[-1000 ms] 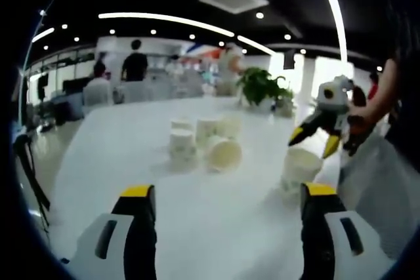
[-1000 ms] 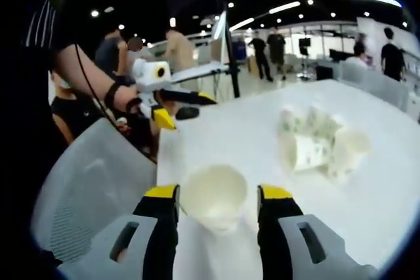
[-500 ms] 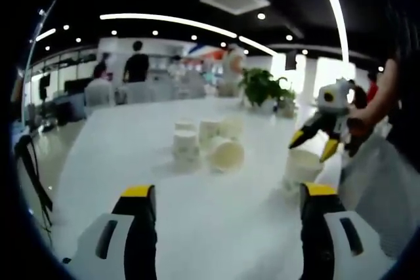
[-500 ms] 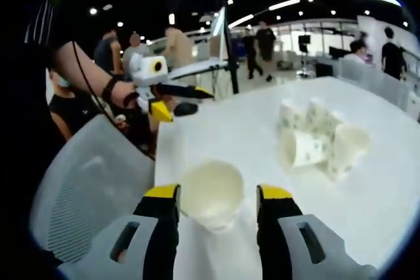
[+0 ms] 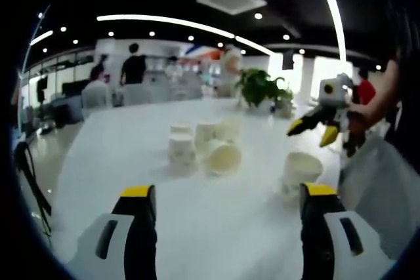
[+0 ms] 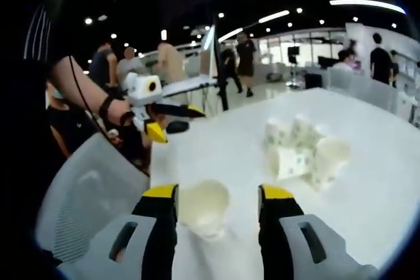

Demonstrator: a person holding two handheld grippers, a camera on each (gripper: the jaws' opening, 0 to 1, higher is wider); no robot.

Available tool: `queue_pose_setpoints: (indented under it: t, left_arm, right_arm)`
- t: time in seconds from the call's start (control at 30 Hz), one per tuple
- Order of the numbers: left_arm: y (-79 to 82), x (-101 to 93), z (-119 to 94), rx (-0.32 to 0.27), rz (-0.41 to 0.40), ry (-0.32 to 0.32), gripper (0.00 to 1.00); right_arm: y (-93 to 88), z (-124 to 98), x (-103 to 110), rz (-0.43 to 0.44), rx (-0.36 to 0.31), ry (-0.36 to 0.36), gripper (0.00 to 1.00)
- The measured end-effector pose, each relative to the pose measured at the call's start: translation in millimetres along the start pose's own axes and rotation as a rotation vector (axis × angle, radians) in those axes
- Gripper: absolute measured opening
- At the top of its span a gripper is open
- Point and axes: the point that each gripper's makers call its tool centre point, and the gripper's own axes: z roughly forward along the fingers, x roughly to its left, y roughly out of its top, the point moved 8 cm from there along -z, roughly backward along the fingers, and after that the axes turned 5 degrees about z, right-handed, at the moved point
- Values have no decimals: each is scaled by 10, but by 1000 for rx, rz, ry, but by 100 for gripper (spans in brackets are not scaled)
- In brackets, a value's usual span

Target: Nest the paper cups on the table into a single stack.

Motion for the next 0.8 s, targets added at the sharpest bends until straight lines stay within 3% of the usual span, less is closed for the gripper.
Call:
queue_pose_setpoints:
  t: [0.2, 0.8]
  left_arm:
    - [40, -18, -5, -1, 11, -4, 89]
    - [159, -53, 24, -11, 42, -25, 88]
  right_arm:
    - [44, -76, -64, 0, -23, -53, 56]
    - [119, -410, -232, 27, -90, -183, 72]
